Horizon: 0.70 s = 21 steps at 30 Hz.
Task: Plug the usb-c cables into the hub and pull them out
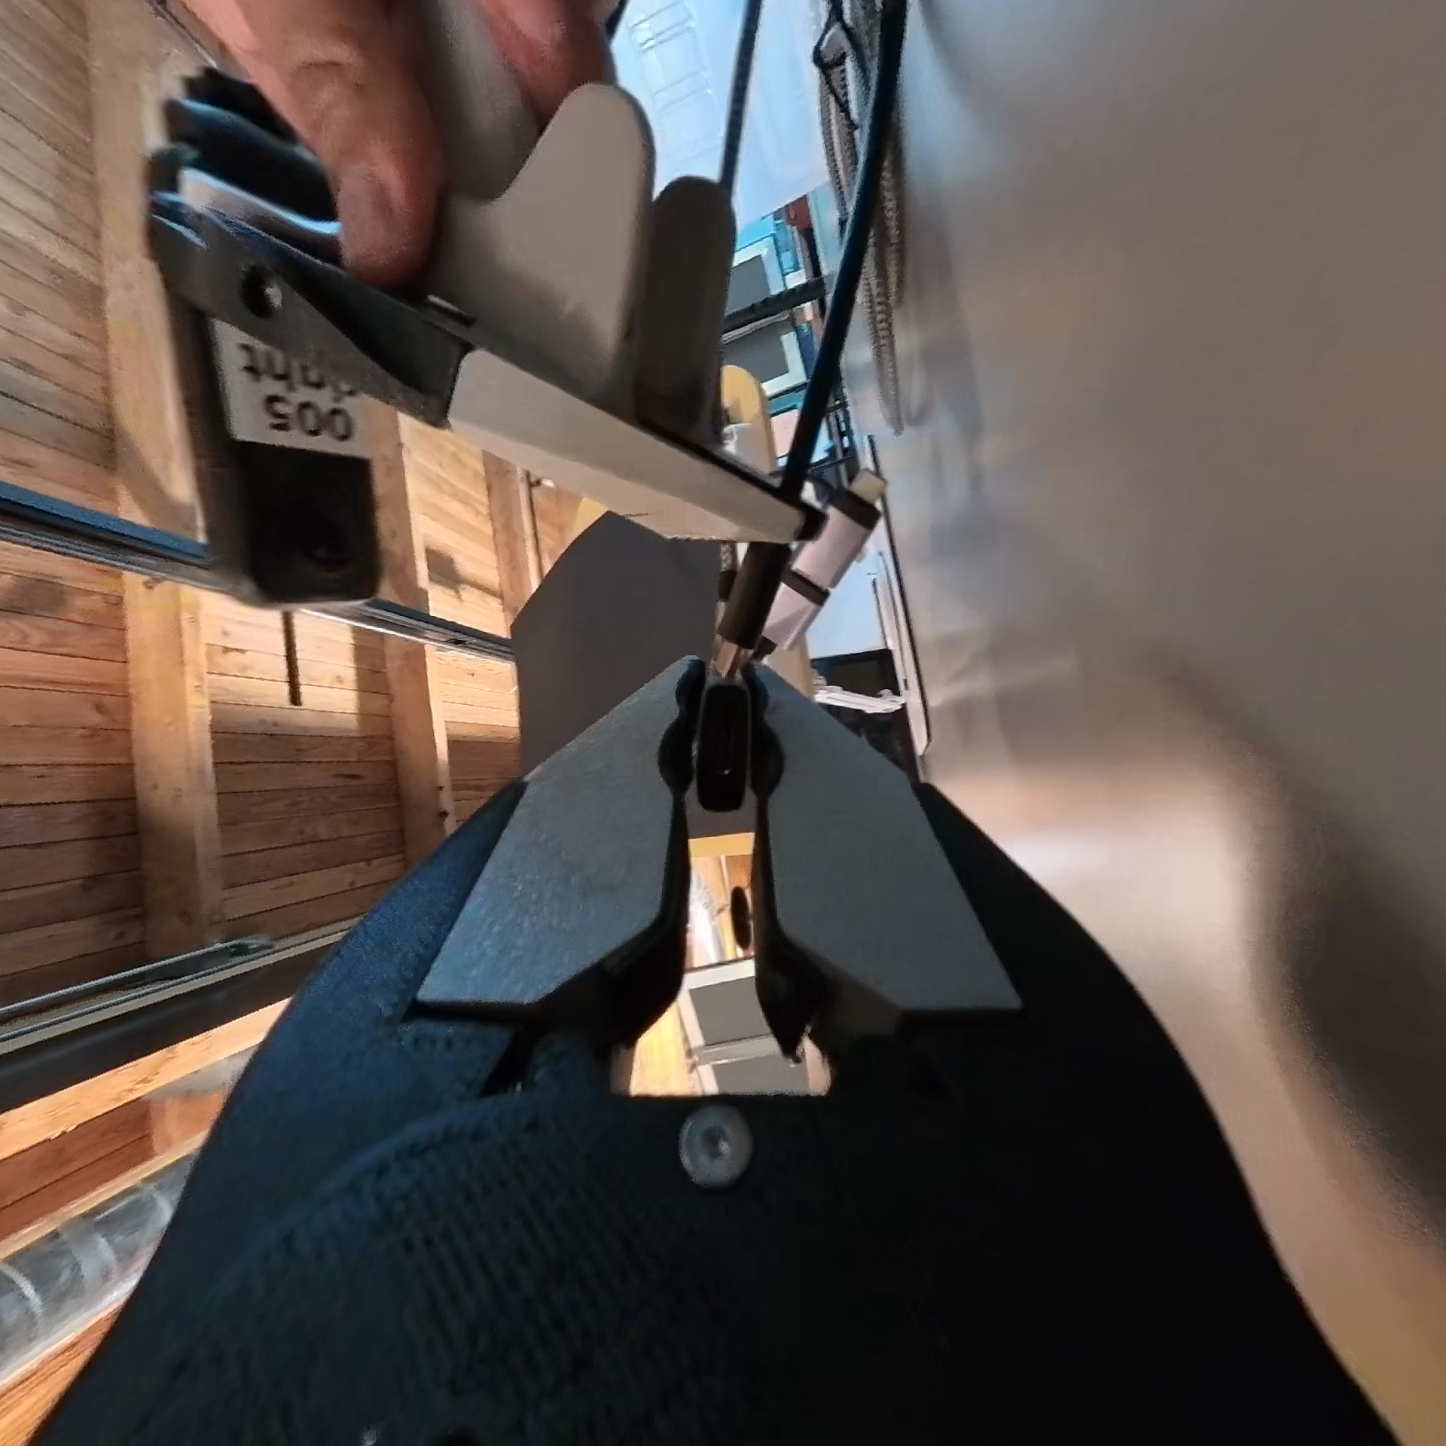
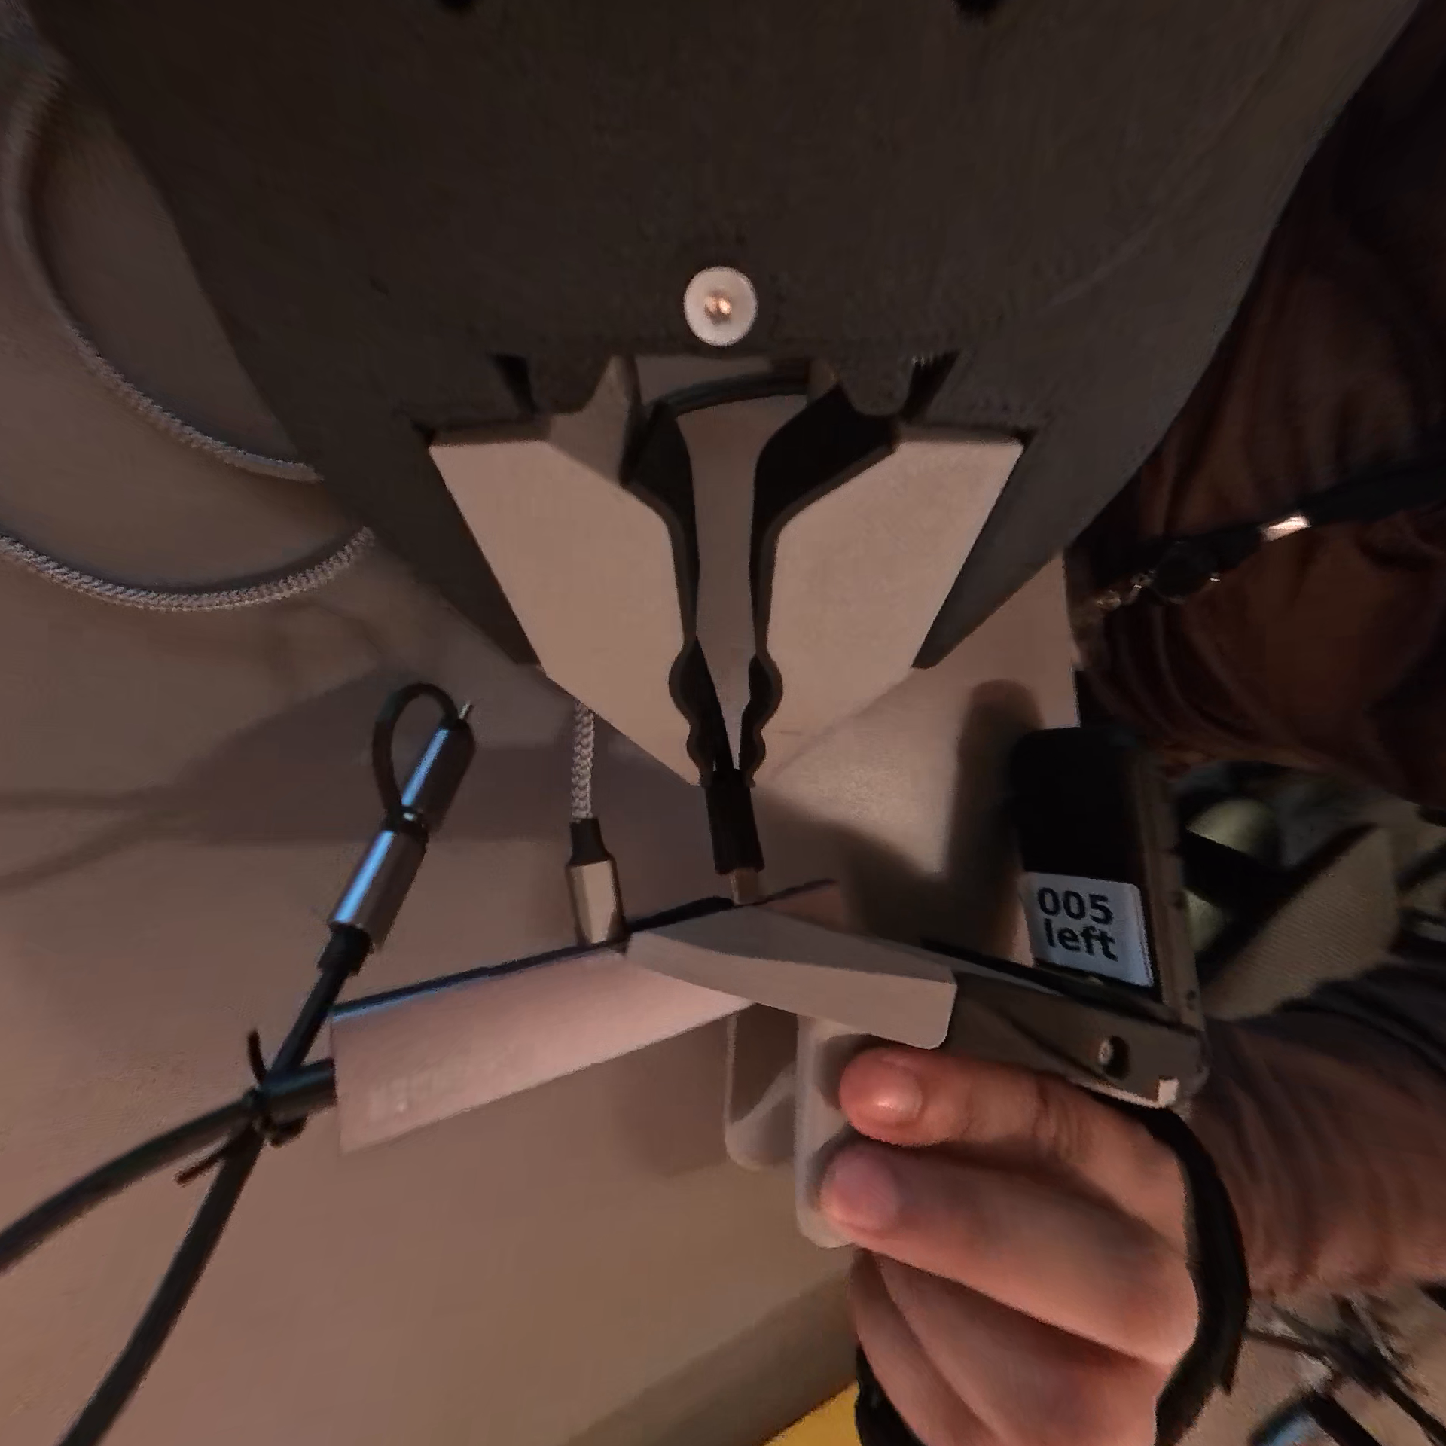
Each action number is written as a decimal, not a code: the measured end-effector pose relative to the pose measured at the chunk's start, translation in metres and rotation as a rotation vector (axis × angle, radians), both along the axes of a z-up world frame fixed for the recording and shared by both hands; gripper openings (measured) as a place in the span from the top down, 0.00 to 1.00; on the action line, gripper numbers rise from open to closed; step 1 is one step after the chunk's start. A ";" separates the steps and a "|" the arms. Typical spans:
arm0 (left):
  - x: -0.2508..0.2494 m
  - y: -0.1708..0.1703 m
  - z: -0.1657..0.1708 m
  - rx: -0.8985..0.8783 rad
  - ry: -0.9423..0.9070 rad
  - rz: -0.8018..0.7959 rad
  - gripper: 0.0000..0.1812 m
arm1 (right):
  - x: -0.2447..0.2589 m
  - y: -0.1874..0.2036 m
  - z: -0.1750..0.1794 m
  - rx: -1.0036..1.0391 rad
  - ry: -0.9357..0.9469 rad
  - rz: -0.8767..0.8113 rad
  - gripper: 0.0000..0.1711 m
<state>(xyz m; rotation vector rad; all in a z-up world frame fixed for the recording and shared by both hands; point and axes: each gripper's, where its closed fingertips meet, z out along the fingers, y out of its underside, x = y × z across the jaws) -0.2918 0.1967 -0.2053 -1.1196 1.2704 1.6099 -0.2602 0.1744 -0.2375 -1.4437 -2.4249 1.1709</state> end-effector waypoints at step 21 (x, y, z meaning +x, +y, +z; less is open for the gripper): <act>0.010 0.002 0.004 0.007 0.028 -0.031 0.96 | 0.011 -0.004 0.003 -0.096 -0.099 0.058 0.98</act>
